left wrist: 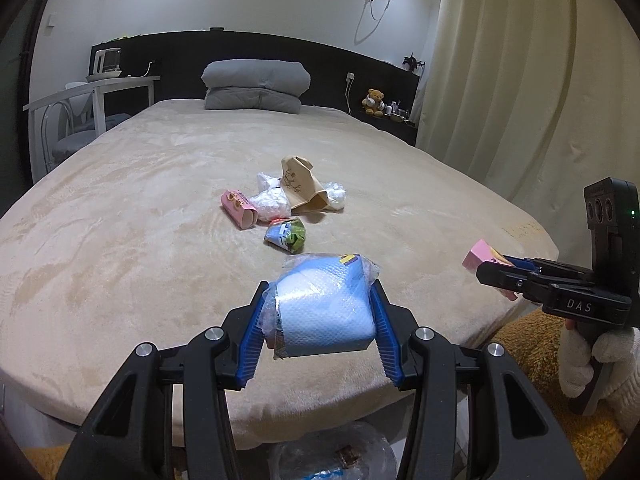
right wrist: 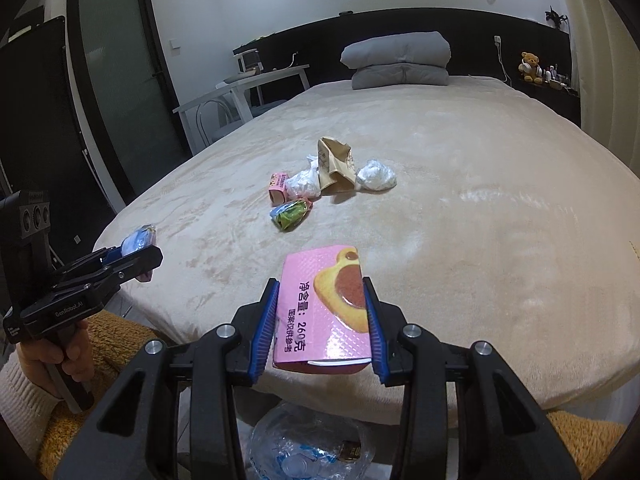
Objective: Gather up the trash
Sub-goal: 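Lift the tissue pack and pink box and carry them toward the floor bag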
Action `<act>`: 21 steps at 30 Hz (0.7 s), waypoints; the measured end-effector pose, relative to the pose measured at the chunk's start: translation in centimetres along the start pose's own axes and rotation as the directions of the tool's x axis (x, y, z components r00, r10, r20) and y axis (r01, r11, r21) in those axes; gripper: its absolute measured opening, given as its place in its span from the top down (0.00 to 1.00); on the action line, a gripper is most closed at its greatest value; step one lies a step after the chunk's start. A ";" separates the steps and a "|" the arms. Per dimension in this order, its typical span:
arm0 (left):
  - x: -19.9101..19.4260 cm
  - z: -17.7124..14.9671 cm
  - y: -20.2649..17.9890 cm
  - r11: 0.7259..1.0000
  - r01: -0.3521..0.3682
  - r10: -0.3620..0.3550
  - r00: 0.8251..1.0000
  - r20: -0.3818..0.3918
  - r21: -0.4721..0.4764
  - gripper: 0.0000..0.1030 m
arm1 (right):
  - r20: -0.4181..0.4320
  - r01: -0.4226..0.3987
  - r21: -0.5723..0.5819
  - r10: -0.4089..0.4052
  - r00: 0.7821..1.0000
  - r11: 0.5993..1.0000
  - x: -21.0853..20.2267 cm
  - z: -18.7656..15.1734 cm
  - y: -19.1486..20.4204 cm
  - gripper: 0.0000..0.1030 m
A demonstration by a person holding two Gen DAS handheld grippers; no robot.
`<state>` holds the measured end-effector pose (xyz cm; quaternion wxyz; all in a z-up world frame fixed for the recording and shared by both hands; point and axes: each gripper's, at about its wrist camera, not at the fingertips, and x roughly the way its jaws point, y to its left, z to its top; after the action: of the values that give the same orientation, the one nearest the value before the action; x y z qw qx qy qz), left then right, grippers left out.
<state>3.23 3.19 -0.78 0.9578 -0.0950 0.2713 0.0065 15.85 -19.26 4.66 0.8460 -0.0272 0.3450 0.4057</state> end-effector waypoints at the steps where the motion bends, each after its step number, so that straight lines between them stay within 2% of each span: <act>1: -0.3 -0.3 -0.3 1.000 0.004 -0.004 1.000 0.002 -0.001 0.54 | -0.001 -0.001 -0.002 0.001 1.000 1.000 -0.3 -0.4 0.3 0.61; 15: -3.1 -4.0 -3.3 1.000 0.018 -0.018 1.000 -0.001 -0.005 0.54 | 0.007 -0.028 0.041 0.028 1.000 0.999 -3.0 -3.1 1.6 0.60; 21: -3.2 -5.5 -4.4 0.999 0.034 -0.034 0.999 -0.032 -0.015 0.54 | -0.026 -0.033 0.064 0.035 0.999 0.997 -2.8 -4.3 1.9 0.60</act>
<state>-2.10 -2.02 -2.95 0.9525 -0.1067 0.2852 -0.0093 10.81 -21.27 3.55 0.8345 0.0000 0.3697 0.4085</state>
